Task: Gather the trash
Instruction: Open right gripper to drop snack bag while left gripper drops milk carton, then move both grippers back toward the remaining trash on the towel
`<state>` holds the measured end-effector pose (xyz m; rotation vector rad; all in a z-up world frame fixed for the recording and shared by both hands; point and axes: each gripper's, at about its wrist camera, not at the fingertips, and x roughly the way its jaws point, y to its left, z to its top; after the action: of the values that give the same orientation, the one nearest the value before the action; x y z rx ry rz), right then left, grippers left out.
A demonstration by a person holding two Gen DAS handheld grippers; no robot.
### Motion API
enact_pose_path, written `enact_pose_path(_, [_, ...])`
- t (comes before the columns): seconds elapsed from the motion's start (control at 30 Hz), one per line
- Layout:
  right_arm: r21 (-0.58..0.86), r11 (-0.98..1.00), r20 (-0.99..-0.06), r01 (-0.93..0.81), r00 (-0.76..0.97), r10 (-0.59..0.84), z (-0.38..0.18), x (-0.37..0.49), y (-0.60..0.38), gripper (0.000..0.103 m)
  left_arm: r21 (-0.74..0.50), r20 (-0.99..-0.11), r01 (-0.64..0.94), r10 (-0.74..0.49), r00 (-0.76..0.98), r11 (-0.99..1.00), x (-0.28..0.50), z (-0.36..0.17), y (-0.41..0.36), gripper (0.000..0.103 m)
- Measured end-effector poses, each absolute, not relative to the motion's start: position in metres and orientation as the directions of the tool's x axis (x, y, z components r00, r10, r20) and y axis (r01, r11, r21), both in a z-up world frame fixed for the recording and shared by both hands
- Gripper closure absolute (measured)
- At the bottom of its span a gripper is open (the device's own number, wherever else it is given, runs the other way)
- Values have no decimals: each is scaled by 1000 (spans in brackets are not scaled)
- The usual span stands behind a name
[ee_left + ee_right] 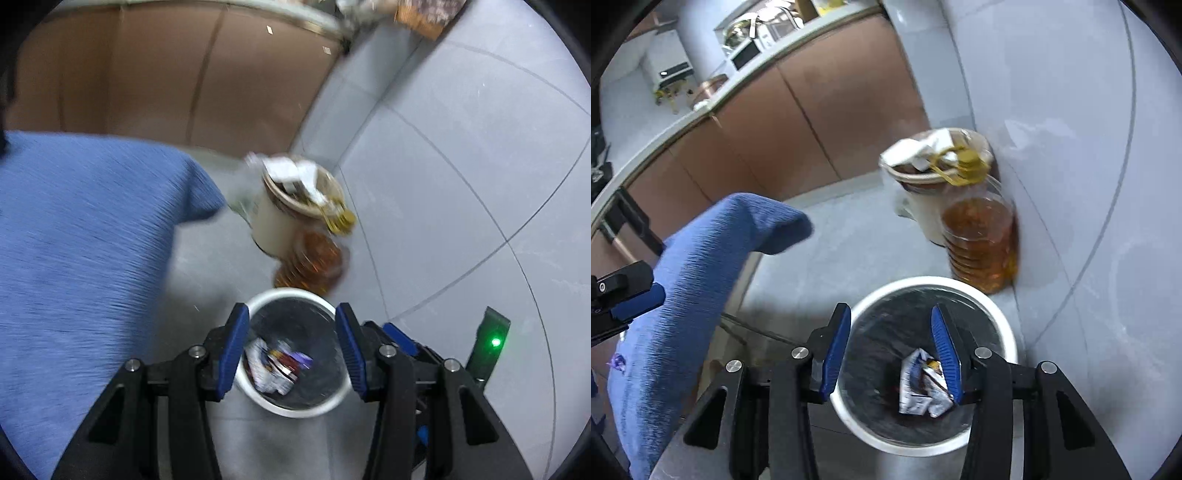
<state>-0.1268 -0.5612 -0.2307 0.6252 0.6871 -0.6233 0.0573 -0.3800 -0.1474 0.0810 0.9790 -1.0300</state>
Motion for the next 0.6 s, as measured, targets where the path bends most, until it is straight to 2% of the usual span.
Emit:
enact_pose_path(0.13, [318, 683, -682, 657, 659, -316, -207, -122, -543, 53, -316, -633, 734, -710, 309, 602, 52, -114, -337, 57])
enact_pose_path(0.23, [322, 701, -644, 637, 690, -332, -185, -122, -531, 50, -300, -533, 701, -724, 439, 646, 37, -83, -292, 57])
enact_pose_path(0.3, [329, 709, -614, 624, 711, -342, -170, -125, -523, 40, -285, -501, 688, -716, 487, 668, 29, -69, -271, 56])
enact_pose_path(0.33, [333, 714, -598, 616, 724, -345, -162, -127, -519, 29, -272, -492, 687, -711, 503, 674, 25, -62, -259, 52])
enact_pose_path(0.37, [337, 717, -587, 610, 732, -347, -156, -128, -517, 23, -251, -489, 683, -699, 521, 685, 21, -54, -247, 49])
enact_pose_path(0.6, [344, 765, -477, 544, 803, -357, -100, -143, -477, 8, -212, -436, 610, -632, 641, 764, -11, -11, -142, 48])
